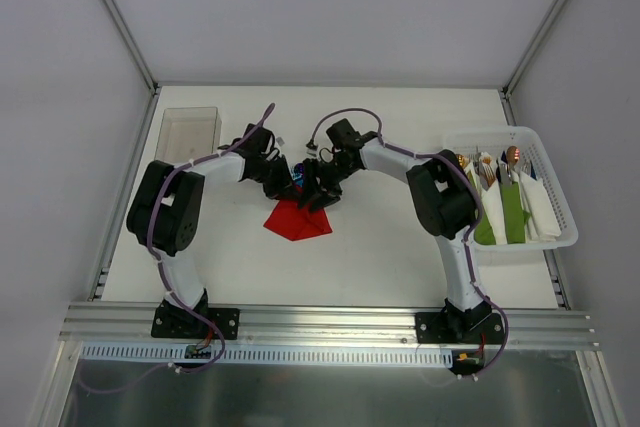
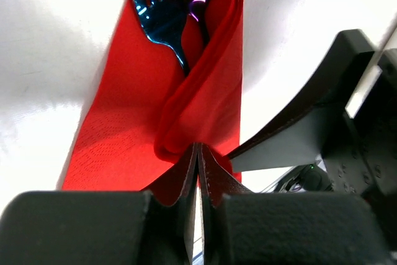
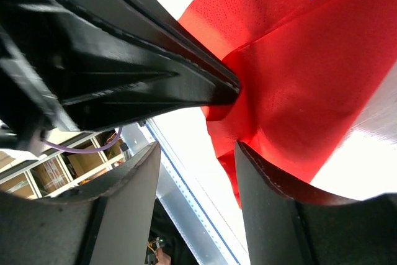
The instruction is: Place the utensils on the paper napkin and roll it up
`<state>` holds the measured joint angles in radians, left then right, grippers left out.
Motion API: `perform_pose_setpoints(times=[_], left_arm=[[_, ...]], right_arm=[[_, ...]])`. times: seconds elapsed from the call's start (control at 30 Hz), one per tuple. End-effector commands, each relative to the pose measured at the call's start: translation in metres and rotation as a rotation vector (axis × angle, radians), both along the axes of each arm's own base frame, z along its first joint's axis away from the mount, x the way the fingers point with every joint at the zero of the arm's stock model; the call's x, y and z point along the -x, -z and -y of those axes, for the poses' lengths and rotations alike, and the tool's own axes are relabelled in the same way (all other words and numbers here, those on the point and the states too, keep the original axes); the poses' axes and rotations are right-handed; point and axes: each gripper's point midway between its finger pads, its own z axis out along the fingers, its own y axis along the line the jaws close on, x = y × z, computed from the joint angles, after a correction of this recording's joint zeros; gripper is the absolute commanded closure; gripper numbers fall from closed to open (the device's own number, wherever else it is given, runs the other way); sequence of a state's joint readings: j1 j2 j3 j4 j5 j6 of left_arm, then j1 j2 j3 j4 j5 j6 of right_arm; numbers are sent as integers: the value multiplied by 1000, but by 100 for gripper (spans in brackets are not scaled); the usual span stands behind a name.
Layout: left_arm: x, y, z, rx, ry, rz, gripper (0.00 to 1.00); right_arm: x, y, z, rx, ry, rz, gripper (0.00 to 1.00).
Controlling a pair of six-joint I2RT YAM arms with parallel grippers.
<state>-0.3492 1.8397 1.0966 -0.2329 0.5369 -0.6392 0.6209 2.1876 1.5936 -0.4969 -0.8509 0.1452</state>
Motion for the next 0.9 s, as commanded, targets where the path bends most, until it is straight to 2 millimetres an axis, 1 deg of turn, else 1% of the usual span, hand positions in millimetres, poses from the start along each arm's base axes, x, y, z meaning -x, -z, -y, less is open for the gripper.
perform_pose_setpoints(times=[0.0, 0.03, 0.13, 0.23, 0.37, 0.53, 0.57, 0.7, 0.87], left_arm=[[-8, -26, -11, -9, -14, 91, 97], [-11, -28, -14, -8, -19, 97, 93], [-18, -38, -16, 5, -27, 123, 89], [-21, -43, -14, 17, -19, 131, 88], [-22, -45, -12, 31, -10, 127, 88], [-16, -44, -4, 74, 32, 104, 89], [-14, -43, -3, 76, 38, 100, 89], [-8, -40, -2, 84, 54, 88, 90], [1, -39, 1, 97, 86, 85, 90]], right_arm=[[3, -12, -7, -31, -24, 0, 45], [3, -13, -8, -33, -26, 1, 44], [4, -14, -9, -41, -29, -10, 44], [6, -15, -10, -43, -32, -14, 43], [11, -14, -13, -43, -44, -17, 43], [13, -7, -14, -36, -50, -32, 41], [14, -4, -15, -31, -51, -40, 41], [13, 1, -15, -27, -49, -51, 40], [12, 1, -16, -32, -52, -45, 40]])
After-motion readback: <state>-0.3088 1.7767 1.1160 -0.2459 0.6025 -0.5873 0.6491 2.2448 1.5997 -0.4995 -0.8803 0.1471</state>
